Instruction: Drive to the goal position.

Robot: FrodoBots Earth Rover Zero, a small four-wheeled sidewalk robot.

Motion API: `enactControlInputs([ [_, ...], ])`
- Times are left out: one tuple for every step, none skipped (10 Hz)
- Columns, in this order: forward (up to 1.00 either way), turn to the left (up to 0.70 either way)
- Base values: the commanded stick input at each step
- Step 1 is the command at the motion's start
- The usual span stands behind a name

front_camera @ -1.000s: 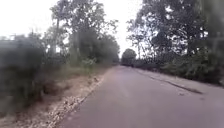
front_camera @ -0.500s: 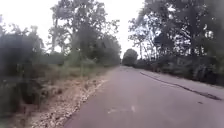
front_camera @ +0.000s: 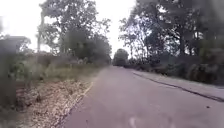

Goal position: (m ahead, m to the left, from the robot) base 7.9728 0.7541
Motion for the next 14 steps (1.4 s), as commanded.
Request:
enactControlInputs([
  [1.0, 0.0],
  [1.0, 0.0],
  [1.0, 0.0],
  [1.0, 0.0],
  [1.0, 0.0],
  [1.0, 0.0],
  [1.0, 0.0],
  [1.0, 0.0],
  [1.0, 0.0],
  [1.0, 0.0],
  [1.0, 0.0],
  [1.0, 0.0],
  [1.0, 0.0],
  [1.0, 0.0],
])
